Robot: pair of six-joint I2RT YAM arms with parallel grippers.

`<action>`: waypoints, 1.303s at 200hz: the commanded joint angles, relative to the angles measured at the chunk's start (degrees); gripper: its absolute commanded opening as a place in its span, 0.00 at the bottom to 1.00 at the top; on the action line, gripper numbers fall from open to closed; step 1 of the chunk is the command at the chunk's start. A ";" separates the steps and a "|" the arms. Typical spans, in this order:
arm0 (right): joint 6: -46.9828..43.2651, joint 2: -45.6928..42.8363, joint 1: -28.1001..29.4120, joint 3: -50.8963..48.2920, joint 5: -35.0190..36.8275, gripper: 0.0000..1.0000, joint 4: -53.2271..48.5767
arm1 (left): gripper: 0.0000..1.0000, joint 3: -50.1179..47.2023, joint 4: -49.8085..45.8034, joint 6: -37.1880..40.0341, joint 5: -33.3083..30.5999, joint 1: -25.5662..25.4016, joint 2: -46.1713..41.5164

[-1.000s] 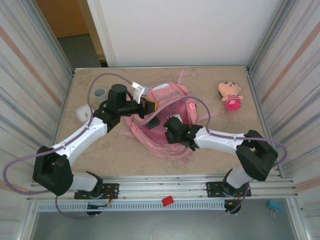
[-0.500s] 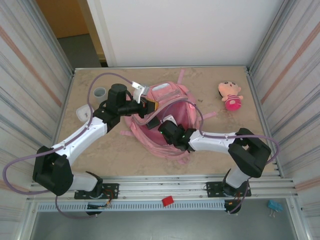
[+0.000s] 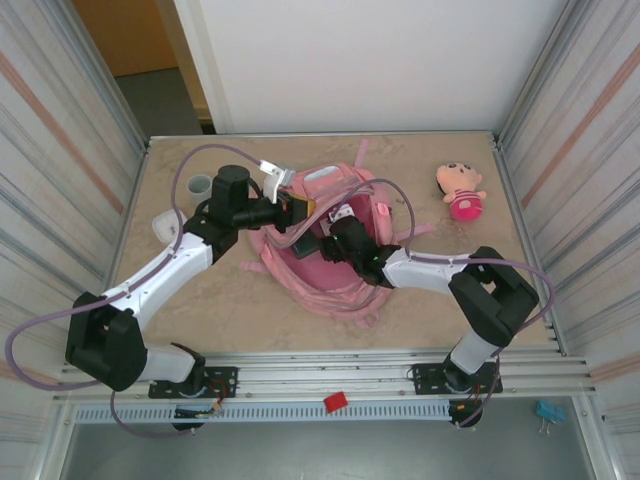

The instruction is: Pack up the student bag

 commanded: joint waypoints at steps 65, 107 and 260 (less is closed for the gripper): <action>21.22 -27.05 0.83 -14.76 -12.38 0.70 -3.17 | 0.05 3.46 2.95 3.64 3.19 0.42 -2.27; 26.50 -43.87 -0.55 -20.92 -20.71 0.76 -5.25 | 0.07 -0.02 4.55 4.62 3.63 0.22 -0.86; 10.03 -53.94 -5.06 -11.24 -22.36 0.88 -33.54 | 0.76 -16.80 -5.66 -6.56 -9.09 8.46 -7.72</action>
